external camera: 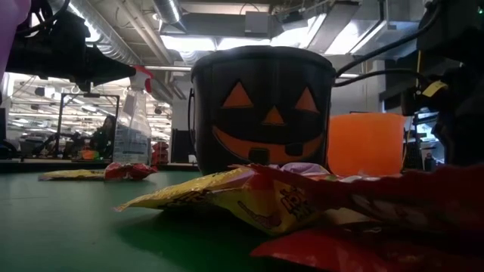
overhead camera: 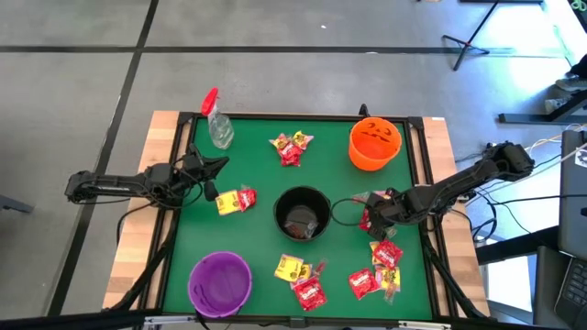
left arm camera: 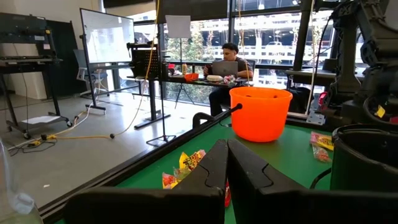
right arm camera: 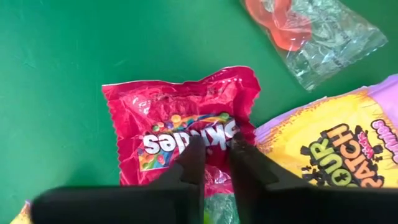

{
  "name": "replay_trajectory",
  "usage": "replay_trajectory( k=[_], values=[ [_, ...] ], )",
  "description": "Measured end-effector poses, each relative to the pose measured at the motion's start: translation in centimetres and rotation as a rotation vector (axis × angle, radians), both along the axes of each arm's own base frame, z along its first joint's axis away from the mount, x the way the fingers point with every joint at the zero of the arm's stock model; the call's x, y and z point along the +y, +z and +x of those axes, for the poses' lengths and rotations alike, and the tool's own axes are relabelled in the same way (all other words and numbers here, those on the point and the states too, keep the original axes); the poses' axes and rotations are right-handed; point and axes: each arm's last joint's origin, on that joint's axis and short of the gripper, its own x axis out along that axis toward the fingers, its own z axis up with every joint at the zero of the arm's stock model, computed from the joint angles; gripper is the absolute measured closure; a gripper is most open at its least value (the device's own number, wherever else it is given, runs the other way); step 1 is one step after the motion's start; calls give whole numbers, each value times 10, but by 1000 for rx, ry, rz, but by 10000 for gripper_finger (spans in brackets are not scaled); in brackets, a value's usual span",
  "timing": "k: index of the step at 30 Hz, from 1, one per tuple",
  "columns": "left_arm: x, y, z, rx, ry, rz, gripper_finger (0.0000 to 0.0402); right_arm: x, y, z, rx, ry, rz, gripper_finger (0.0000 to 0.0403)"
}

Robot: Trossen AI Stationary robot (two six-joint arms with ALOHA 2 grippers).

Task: Sort candy
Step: Put the red candy into the orange bucket

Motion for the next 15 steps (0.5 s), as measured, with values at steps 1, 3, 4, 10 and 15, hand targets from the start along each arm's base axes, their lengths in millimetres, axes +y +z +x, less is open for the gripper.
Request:
replay_trajectory(
  k=[1, 3, 4, 10, 15],
  values=[
    [0, 0, 0, 0, 0, 0, 400, 0, 0, 0, 0, 0, -1, 368],
    [0, 0, 0, 0, 0, 0, 400, 0, 0, 0, -2, -2, -1, 383],
    [0, 0, 0, 0, 0, 0, 400, 0, 0, 0, -3, -3, -1, 388],
    [0, 0, 0, 0, 0, 0, 400, 0, 9, -1, -14, -28, 7, 402],
    [0, 0, 0, 0, 0, 0, 400, 0, 30, 1, -38, -34, -4, 401]
  ],
)
